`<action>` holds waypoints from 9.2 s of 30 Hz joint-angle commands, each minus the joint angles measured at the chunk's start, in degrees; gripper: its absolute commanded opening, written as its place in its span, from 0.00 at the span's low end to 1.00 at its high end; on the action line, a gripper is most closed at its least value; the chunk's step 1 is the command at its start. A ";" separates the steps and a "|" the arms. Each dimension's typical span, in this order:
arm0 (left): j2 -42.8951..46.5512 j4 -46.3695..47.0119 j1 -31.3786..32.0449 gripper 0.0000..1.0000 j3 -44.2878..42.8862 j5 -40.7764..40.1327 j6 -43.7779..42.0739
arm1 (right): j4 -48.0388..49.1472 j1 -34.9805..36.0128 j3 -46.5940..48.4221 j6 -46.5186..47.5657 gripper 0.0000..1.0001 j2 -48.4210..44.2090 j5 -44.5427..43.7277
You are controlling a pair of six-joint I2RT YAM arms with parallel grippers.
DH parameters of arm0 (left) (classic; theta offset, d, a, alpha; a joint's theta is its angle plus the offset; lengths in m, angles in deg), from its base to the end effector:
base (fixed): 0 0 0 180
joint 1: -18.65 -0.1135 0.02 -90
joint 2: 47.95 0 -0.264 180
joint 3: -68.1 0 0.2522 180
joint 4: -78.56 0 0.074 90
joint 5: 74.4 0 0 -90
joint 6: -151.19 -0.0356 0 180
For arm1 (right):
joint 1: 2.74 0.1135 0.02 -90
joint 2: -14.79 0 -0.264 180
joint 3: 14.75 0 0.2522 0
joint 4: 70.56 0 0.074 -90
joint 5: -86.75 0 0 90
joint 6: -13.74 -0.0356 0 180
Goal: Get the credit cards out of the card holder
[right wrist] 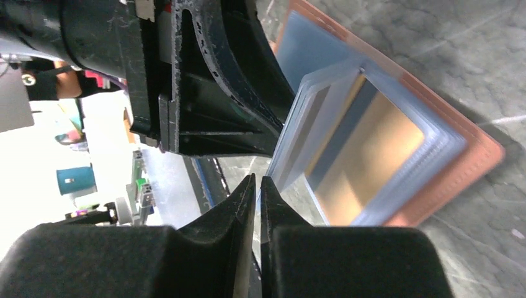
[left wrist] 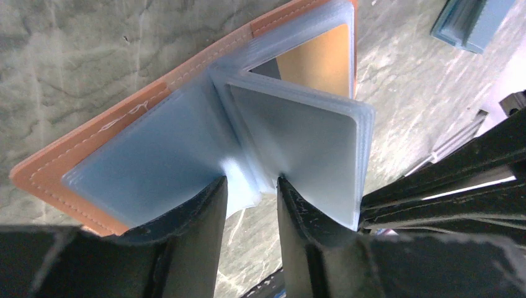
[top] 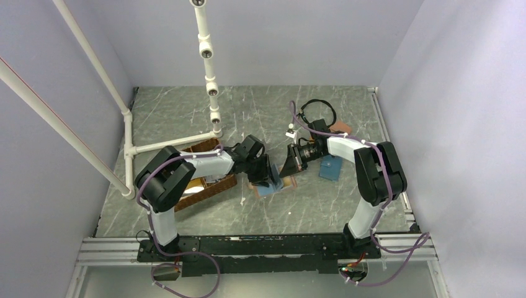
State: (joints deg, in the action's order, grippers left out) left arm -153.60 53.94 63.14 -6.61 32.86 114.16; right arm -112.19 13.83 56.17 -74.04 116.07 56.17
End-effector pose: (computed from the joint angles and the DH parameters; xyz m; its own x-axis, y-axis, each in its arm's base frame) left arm 0.2556 -0.2658 0.1490 -0.9841 -0.1019 -0.1452 0.0054 0.8008 -0.5989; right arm 0.2958 0.1200 0.1573 -0.8953 -0.2870 -0.3407 -0.4352 0.4009 0.8061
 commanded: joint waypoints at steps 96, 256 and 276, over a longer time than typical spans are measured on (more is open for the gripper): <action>3.41 50.75 -6.69 0.00 13.33 19.02 14.83 | 25.97 -5.95 -7.33 -22.15 0.34 -0.40 23.11; 42.72 18.05 -15.19 0.87 17.87 10.78 3.04 | -33.05 -0.06 17.97 32.82 0.00 1.19 26.00; 29.49 31.81 -10.84 0.33 15.54 19.13 6.15 | -25.03 2.05 16.22 23.52 0.00 0.49 29.17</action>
State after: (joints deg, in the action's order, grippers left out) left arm -122.87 80.52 51.95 11.53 48.03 119.89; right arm -139.12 15.63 72.33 -50.39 118.08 82.70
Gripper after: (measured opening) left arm 0.384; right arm 0.008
